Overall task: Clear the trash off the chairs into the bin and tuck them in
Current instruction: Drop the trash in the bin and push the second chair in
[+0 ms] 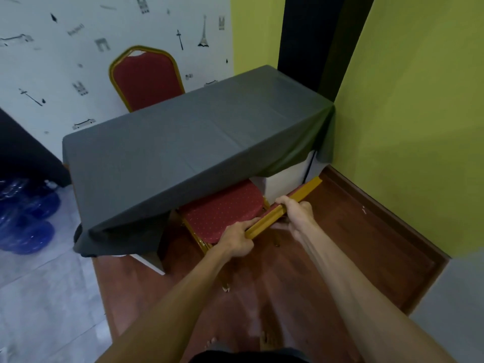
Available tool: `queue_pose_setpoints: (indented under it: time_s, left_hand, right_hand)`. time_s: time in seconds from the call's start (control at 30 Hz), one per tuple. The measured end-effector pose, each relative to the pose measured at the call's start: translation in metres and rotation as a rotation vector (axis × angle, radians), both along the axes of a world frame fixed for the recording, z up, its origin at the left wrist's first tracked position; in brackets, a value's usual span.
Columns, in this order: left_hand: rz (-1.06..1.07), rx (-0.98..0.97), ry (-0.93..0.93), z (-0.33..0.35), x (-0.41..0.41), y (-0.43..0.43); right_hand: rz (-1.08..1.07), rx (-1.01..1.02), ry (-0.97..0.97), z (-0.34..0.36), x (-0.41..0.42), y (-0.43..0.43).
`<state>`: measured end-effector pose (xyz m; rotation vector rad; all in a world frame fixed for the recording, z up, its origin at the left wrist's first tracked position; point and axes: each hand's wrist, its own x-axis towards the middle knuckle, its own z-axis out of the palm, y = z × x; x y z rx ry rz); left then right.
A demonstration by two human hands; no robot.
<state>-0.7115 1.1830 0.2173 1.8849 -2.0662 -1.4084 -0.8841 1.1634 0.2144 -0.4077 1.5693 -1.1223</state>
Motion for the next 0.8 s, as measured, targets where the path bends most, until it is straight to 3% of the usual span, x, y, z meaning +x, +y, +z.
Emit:
queue_pose_setpoints:
  time_s: [0.27, 0.8]
  left_hand:
    - [0.014, 0.026, -0.058, 0.005, 0.016, -0.018]
    - [0.129, 0.062, 0.007, 0.007, 0.048, -0.061]
  right_hand:
    - [0.061, -0.005, -0.096, -0.005, 0.012, -0.020]
    - [0.187, -0.011, -0.202, -0.010, 0.040, -0.068]
